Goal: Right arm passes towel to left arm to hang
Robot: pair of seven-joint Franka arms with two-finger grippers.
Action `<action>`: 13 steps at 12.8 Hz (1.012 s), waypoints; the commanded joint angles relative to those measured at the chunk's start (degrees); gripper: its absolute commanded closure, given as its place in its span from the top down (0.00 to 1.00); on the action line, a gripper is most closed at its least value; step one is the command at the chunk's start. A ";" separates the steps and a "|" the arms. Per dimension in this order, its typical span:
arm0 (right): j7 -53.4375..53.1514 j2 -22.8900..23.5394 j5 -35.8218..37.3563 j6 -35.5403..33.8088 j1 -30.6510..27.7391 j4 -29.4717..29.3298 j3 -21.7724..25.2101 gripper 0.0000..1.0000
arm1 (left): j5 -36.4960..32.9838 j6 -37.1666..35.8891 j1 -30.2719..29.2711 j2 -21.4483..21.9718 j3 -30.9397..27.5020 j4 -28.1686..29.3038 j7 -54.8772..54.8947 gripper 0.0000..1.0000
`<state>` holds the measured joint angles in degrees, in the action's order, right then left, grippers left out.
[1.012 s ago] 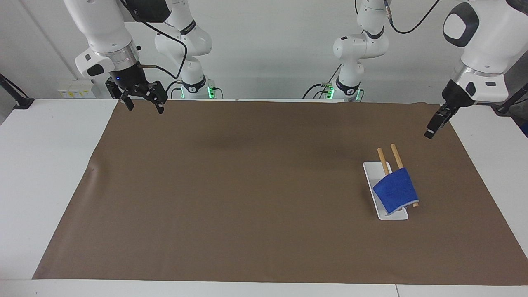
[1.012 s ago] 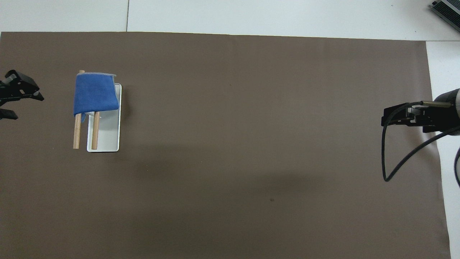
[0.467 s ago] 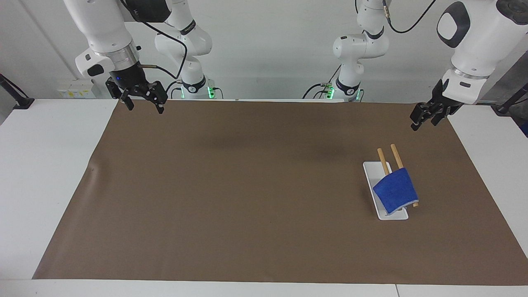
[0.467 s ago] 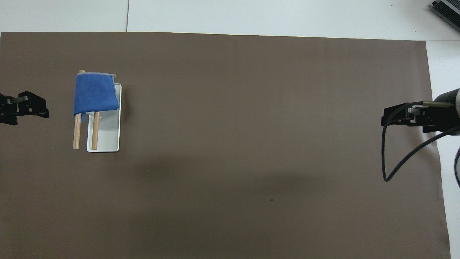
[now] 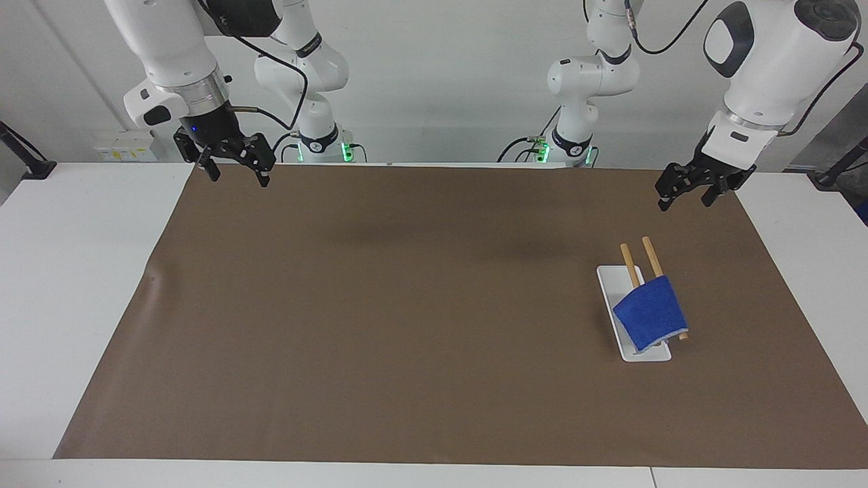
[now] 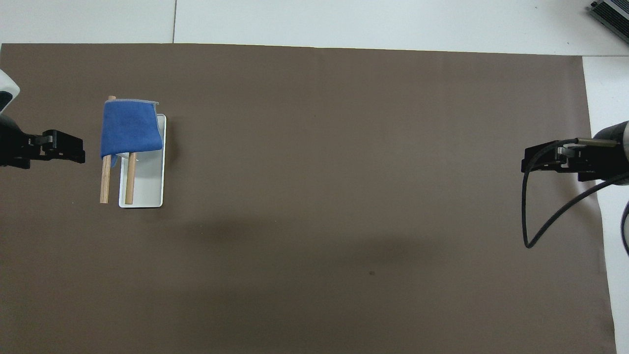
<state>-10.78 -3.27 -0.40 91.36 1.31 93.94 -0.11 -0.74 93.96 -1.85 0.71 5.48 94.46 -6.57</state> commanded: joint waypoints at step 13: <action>1.64 -0.86 0.32 -0.48 0.18 0.89 0.37 1.00 | -0.49 -0.18 0.71 1.31 -0.21 0.19 0.77 1.00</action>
<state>-10.78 -3.27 -0.40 91.35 1.32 93.94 -0.11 -0.74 93.98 -1.77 1.27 5.65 94.47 -6.45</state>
